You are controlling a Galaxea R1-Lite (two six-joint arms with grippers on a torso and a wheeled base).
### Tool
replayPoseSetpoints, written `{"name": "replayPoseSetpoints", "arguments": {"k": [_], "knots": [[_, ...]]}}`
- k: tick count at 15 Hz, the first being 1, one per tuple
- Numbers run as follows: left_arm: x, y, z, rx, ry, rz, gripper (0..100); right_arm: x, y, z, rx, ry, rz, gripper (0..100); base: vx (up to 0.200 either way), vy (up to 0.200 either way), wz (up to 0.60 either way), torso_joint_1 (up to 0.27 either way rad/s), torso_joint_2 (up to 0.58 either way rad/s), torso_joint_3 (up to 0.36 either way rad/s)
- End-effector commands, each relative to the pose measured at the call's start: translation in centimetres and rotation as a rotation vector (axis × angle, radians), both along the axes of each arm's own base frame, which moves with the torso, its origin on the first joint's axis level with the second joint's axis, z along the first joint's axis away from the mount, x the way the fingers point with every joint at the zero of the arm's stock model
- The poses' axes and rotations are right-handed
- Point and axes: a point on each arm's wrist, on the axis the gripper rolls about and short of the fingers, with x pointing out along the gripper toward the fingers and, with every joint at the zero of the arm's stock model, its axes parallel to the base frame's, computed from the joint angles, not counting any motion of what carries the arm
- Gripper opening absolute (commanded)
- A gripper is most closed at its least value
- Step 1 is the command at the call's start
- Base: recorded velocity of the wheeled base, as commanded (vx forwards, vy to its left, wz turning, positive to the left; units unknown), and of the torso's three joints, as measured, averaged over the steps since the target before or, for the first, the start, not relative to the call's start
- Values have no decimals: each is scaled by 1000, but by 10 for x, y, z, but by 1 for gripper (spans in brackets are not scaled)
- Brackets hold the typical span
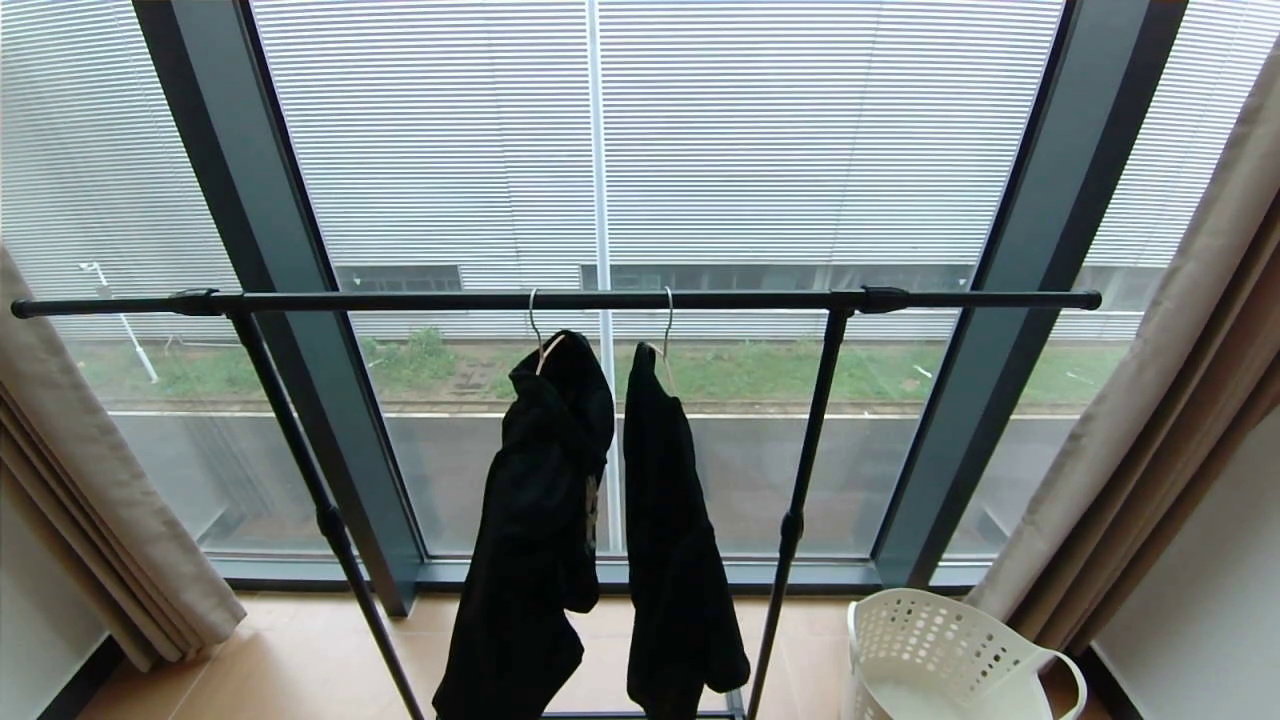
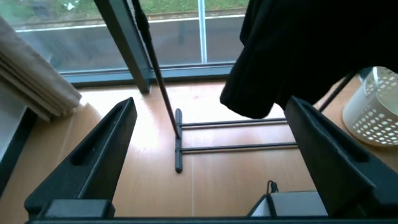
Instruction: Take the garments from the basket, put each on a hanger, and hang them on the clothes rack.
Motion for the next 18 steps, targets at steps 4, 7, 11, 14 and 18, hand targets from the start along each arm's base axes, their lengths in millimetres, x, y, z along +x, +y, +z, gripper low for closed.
{"name": "replayPoseSetpoints", "arguments": {"k": [4, 7, 11, 14, 18], "knots": [[-13, 1, 0, 13, -146, 156, 100, 2, -1, 0, 1, 20, 43, 100, 0, 0, 0, 0, 0, 0], [-29, 1, -3, 64, -332, 157, 100, 1, -1, 0, 0, 8, 59, 100, 0, 0, 0, 0, 0, 0], [-29, -5, -7, -25, -292, -97, 100, -6, 0, -1, 1, -79, 164, 100, 0, 0, 0, 0, 0, 0], [-30, -6, -6, -81, -289, -138, 100, -8, 0, -2, 6, -115, 167, 100, 0, 0, 0, 0, 0, 0], [-29, -2, -7, -81, -301, 44, 100, -8, -1, -2, 11, -121, 119, 100, 0, 0, 0, 0, 0, 0]]}}
